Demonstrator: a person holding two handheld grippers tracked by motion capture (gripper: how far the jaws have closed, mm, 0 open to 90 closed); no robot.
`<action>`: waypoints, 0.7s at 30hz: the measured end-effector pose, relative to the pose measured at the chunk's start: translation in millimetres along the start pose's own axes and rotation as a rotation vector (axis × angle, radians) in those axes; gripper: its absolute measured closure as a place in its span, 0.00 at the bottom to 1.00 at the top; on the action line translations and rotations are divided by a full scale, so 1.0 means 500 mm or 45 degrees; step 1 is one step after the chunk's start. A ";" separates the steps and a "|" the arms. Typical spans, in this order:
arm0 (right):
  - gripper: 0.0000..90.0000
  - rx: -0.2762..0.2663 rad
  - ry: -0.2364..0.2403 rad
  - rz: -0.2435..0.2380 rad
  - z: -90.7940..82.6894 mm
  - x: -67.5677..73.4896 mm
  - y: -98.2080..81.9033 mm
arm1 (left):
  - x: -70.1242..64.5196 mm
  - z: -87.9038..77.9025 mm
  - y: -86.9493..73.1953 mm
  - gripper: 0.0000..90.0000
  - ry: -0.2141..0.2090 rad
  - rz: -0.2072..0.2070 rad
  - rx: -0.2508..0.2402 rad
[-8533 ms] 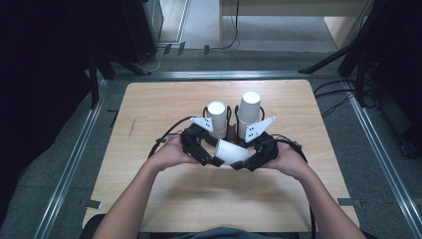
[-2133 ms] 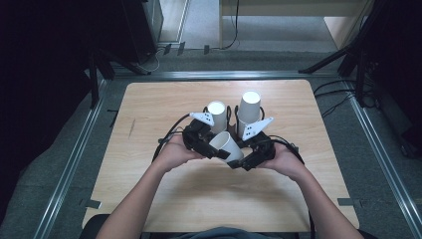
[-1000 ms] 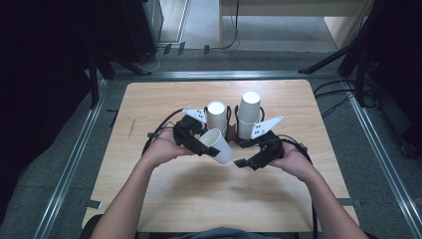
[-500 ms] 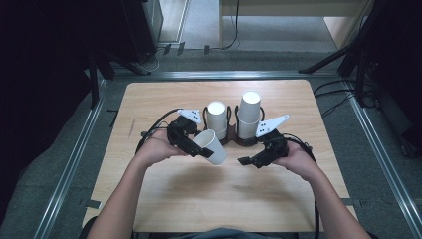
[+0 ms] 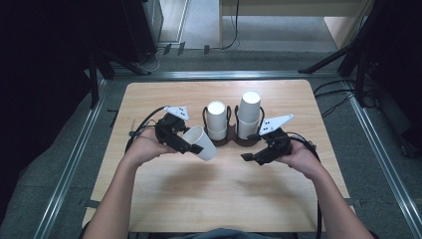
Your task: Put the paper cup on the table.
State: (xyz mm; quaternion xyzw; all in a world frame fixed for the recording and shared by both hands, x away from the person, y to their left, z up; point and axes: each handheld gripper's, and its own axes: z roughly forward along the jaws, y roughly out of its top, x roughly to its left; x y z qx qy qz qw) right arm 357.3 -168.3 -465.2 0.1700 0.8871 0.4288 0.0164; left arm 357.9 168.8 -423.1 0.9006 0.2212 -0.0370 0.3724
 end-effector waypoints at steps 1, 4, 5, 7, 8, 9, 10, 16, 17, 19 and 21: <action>0.27 0.004 -0.001 0.002 -0.001 -0.001 -0.001 | 0.001 -0.004 -0.002 0.30 0.011 0.000 0.002; 0.27 0.003 -0.006 0.012 -0.003 -0.005 -0.003 | 0.007 -0.014 -0.009 0.30 0.027 -0.017 -0.003; 0.27 0.001 -0.008 0.012 -0.004 -0.005 -0.003 | 0.009 -0.018 -0.011 0.30 0.034 -0.024 -0.005; 0.27 -0.003 -0.012 0.013 -0.006 -0.007 -0.004 | 0.012 -0.026 -0.015 0.30 0.048 -0.025 -0.002; 0.27 -0.002 -0.014 0.016 -0.007 -0.007 -0.004 | 0.012 -0.031 -0.017 0.30 0.050 -0.029 -0.009; 0.27 -0.003 -0.020 0.020 -0.008 -0.008 -0.004 | 0.013 -0.037 -0.019 0.30 0.052 -0.027 -0.016; 0.27 -0.004 -0.021 0.023 -0.008 -0.009 -0.004 | 0.014 -0.042 -0.021 0.30 0.057 -0.029 -0.025; 0.27 0.002 -0.026 0.023 -0.011 -0.011 -0.007 | 0.020 -0.068 -0.033 0.30 0.096 -0.049 -0.037; 0.27 0.002 -0.027 0.023 -0.011 -0.011 -0.007 | 0.023 -0.071 -0.036 0.30 0.105 -0.054 -0.035; 0.27 0.002 -0.029 0.025 -0.009 -0.010 -0.007 | 0.029 -0.076 -0.042 0.30 0.123 -0.067 -0.031; 0.27 0.013 -0.025 0.025 -0.007 -0.011 -0.008 | 0.037 -0.081 -0.049 0.30 0.128 -0.088 -0.040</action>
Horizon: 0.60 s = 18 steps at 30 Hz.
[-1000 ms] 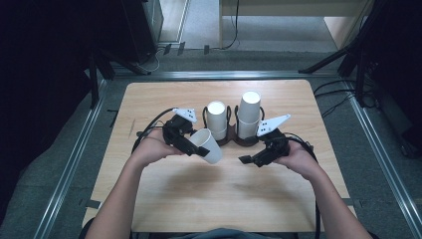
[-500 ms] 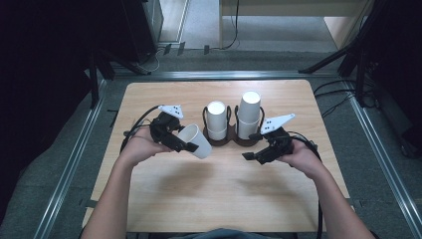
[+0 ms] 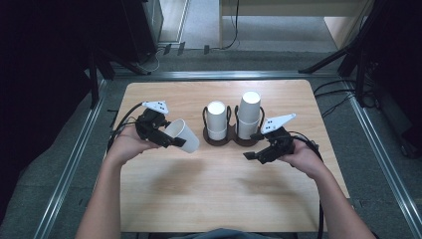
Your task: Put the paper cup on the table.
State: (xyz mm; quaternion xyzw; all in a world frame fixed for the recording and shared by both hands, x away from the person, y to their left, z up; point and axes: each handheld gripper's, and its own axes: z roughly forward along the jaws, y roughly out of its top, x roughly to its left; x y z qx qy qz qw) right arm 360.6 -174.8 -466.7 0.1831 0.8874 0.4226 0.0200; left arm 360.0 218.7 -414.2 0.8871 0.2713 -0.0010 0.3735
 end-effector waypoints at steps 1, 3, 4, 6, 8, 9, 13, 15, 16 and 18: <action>0.27 0.002 0.000 -0.005 0.001 0.000 0.000 | 0.003 -0.001 -0.002 0.30 0.005 -0.006 -0.001; 0.27 0.011 -0.003 0.000 0.002 0.001 -0.001 | 0.012 -0.003 -0.008 0.30 0.016 -0.024 0.000; 0.27 0.016 -0.008 -0.001 0.004 0.000 -0.002 | 0.016 -0.005 -0.011 0.30 0.016 -0.033 0.000; 0.27 0.020 -0.013 -0.007 0.005 -0.002 -0.005 | 0.025 -0.007 -0.016 0.30 0.023 -0.049 -0.001; 0.27 0.022 -0.015 -0.003 0.005 -0.003 -0.007 | 0.034 -0.010 -0.021 0.30 0.031 -0.065 0.002; 0.27 0.022 -0.017 -0.001 0.004 -0.003 -0.007 | 0.038 -0.011 -0.024 0.30 0.035 -0.076 -0.003; 0.27 0.024 -0.018 0.010 0.003 -0.003 -0.011 | 0.052 -0.016 -0.036 0.30 0.056 -0.112 0.007; 0.27 0.023 -0.017 0.010 0.003 -0.004 -0.012 | 0.060 -0.019 -0.042 0.30 0.063 -0.125 0.007; 0.27 0.024 -0.017 0.011 0.003 -0.004 -0.013 | 0.064 -0.020 -0.045 0.30 0.069 -0.137 0.011; 0.27 0.029 -0.020 0.017 0.002 -0.004 -0.014 | 0.069 -0.024 -0.049 0.30 0.076 -0.149 0.006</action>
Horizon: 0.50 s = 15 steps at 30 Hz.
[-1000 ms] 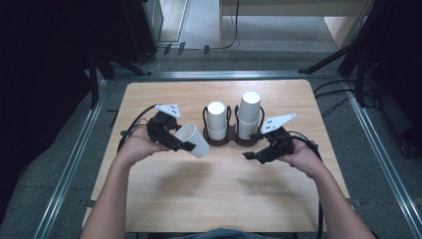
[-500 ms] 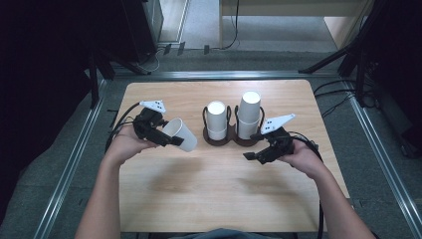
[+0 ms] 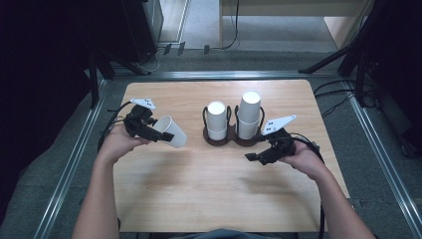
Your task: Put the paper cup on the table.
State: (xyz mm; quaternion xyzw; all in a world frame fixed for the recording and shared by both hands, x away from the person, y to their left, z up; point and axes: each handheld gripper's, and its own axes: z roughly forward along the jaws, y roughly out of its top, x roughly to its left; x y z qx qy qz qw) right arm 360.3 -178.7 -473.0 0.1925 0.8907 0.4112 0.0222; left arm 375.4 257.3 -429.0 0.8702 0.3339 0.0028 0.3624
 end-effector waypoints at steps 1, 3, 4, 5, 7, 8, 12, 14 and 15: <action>0.27 0.001 0.001 0.000 0.000 0.000 -0.001 | 0.004 -0.002 -0.001 0.30 0.003 -0.003 -0.001; 0.27 0.000 -0.002 -0.001 -0.001 -0.001 -0.003 | 0.010 -0.006 -0.005 0.30 0.017 -0.014 -0.006; 0.27 0.002 -0.001 0.005 -0.002 -0.001 -0.003 | 0.013 -0.007 -0.006 0.30 0.029 -0.024 -0.004; 0.27 0.002 -0.001 0.009 -0.002 -0.001 -0.005 | 0.016 -0.007 -0.008 0.30 0.037 -0.029 -0.002; 0.27 0.004 -0.001 0.014 -0.002 -0.002 -0.007 | 0.025 -0.008 -0.013 0.30 0.042 -0.047 0.000; 0.27 -0.001 0.007 0.015 -0.003 -0.002 -0.007 | 0.028 -0.009 -0.014 0.30 0.045 -0.053 -0.003; 0.27 -0.006 0.006 0.024 -0.005 -0.003 -0.010 | 0.041 -0.014 -0.021 0.30 0.060 -0.082 -0.010; 0.27 -0.003 0.002 0.024 -0.005 -0.004 -0.011 | 0.046 -0.016 -0.023 0.30 0.072 -0.097 -0.010; 0.27 -0.002 0.000 0.026 -0.005 -0.005 -0.012 | 0.049 -0.016 -0.024 0.30 0.075 -0.104 -0.010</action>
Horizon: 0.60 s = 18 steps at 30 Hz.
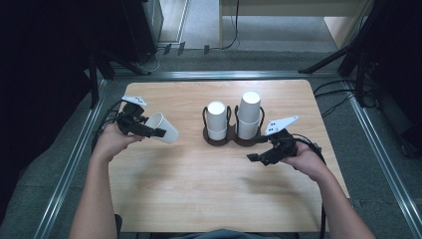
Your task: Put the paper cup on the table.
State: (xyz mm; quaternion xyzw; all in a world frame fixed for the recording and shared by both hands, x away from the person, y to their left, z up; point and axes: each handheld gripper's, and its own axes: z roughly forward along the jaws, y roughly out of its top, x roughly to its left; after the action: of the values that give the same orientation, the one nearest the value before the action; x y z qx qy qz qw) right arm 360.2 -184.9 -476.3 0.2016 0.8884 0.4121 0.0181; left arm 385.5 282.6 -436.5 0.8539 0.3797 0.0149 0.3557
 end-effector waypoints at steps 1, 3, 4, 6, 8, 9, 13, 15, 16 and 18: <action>0.27 0.003 -0.005 0.004 0.000 -0.001 -0.001 | 0.003 0.000 0.000 0.30 0.002 -0.011 0.010; 0.27 0.007 -0.003 0.008 0.001 -0.001 -0.001 | 0.008 0.001 -0.002 0.30 0.033 -0.013 0.033; 0.27 0.007 -0.004 0.007 0.002 -0.001 -0.001 | 0.012 0.000 -0.004 0.30 0.032 -0.028 0.033; 0.27 0.009 -0.007 0.004 0.002 -0.001 -0.001 | 0.018 -0.004 -0.008 0.30 0.043 -0.044 0.031; 0.27 0.011 -0.007 0.003 0.003 0.000 -0.001 | 0.023 -0.008 -0.012 0.30 0.069 -0.050 0.042; 0.27 0.010 -0.007 0.003 0.003 0.000 -0.001 | 0.027 -0.009 -0.014 0.30 0.084 -0.056 0.058; 0.27 0.014 -0.005 0.005 0.003 -0.001 -0.002 | 0.042 -0.012 -0.025 0.30 0.153 -0.113 0.106; 0.27 0.017 -0.010 0.006 0.002 0.000 -0.003 | 0.050 -0.012 -0.030 0.30 0.171 -0.146 0.118; 0.27 0.017 -0.008 0.007 0.002 0.000 -0.004 | 0.052 -0.012 -0.032 0.30 0.184 -0.153 0.121; 0.27 0.023 -0.007 0.003 0.002 0.002 -0.004 | 0.057 -0.012 -0.034 0.30 0.206 -0.164 0.134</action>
State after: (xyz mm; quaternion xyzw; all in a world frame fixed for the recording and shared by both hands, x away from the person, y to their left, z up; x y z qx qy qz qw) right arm 359.0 -185.1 -478.5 0.2040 0.8918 0.4034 0.0180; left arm 393.1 312.6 -449.6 0.8412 0.4616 0.0409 0.2787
